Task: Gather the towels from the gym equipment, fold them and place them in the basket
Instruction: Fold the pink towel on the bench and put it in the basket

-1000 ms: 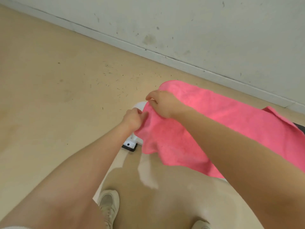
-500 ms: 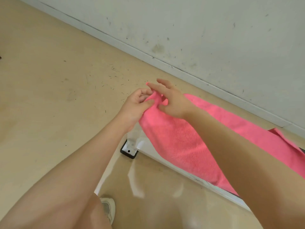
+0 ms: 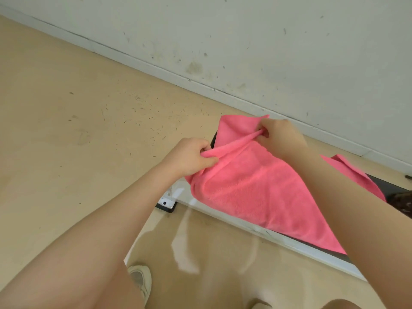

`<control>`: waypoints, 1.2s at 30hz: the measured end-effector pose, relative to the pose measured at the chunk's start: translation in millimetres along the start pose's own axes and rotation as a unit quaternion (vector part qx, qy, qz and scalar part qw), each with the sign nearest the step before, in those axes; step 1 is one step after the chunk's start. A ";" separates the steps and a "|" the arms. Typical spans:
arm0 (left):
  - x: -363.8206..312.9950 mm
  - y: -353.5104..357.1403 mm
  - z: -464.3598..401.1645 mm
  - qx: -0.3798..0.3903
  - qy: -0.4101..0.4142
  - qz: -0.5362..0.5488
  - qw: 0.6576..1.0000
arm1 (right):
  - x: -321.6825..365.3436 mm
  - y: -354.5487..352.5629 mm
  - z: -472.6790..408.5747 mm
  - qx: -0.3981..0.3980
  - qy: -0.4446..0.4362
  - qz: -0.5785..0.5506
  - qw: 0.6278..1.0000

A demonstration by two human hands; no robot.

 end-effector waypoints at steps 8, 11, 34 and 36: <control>1.1 7.5 25.8 0.109 -0.060 -0.159 0.979 | -45.9 23.9 40.1 -0.059 0.215 -0.439 0.870; -12.3 -5.5 41.0 0.076 -0.057 -0.059 0.994 | -36.0 18.2 47.3 -0.087 0.212 -0.463 0.856; -202.5 161.5 60.2 0.344 0.111 0.197 0.911 | -174.1 -35.4 119.8 -0.083 0.218 -0.390 0.891; -188.6 160.7 31.0 0.255 0.111 0.131 0.952 | -193.8 -21.1 122.2 -0.056 0.243 -0.326 0.912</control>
Point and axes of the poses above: each hand's wrist, its own z-axis away from the middle knuckle, its own y-axis out of the palm, x = y × z, the point moved 8 cm from there along -z, towards the middle knuckle, and after that the axes turned 5 degrees about -z, right-handed, at the moved point
